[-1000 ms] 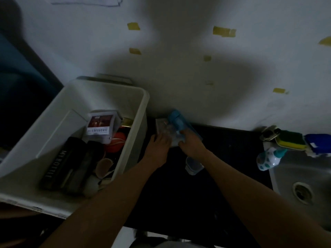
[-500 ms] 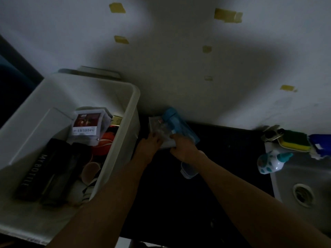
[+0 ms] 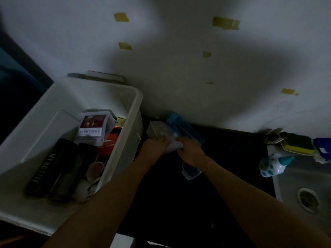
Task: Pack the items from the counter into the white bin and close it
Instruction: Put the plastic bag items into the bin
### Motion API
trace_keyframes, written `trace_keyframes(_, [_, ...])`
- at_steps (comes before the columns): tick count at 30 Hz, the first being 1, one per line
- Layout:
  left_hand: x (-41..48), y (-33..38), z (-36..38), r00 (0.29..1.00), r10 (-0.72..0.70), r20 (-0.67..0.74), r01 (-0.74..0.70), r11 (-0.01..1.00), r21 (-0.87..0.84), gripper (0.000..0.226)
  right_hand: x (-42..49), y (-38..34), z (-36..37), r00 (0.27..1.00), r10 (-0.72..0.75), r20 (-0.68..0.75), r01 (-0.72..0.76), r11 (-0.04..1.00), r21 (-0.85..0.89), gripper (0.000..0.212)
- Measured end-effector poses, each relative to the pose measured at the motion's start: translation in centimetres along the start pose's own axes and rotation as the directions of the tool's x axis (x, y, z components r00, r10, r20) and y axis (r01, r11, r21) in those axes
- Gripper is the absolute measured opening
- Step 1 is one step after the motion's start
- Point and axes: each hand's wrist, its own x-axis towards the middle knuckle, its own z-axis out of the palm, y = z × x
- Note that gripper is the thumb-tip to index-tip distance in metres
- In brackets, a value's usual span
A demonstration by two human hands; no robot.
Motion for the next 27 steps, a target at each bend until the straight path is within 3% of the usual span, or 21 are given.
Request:
trace_keyframes(2, [-0.5, 0.3, -0.5, 0.998, -0.040, 0.046, 0.045, 0.993, -0.109, 0.048, -0.3, -0.1, -0.2, 1.000, -0.016, 0.011, 0.016, 1.000, 0.008, 0.048])
trace_keyframes(6, [-2.2, 0.3, -1.3, 0.986, -0.128, -0.103, 0.090, 0.945, -0.314, 0.035, -1.7, -0.8, -0.6, 0.996, -0.049, 0.073, 0.049, 0.999, 0.013, 0.054])
trace_keyframes(10, [-3.5, 0.8, -4.1, 0.977, -0.189, -0.102, 0.154, 0.947, -0.283, 0.032, -2.8, -1.5, -1.7, 0.993, -0.093, 0.076, 0.096, 0.995, -0.039, 0.055])
trace_keyframes(14, [-5.4, 1.1, -6.6, 0.958, -0.230, -0.169, 0.145, 0.902, -0.407, 0.026, -3.8, -1.8, -3.5, 0.985, -0.168, -0.028, 0.167, 0.986, -0.021, 0.034])
trace_keyframes(19, [-7.3, 1.0, -9.5, 0.902, -0.265, -0.340, 0.087, 0.885, -0.458, 0.011, -5.2, -2.2, -6.2, 0.964, -0.235, -0.126, 0.239, 0.971, 0.024, 0.030])
trace_keyframes(24, [-6.6, -0.1, -12.8, 0.851, -0.312, -0.422, 0.037, 0.838, -0.545, 0.004, -6.1, -3.5, -9.1, 0.940, -0.229, -0.252, 0.226, 0.973, -0.043, 0.034])
trace_keyframes(27, [-6.2, -0.5, -14.4, 0.814, -0.307, -0.492, -0.017, 0.835, -0.549, 0.002, -6.4, -4.4, -10.6, 0.886, -0.301, -0.353, 0.268, 0.953, -0.140, 0.024])
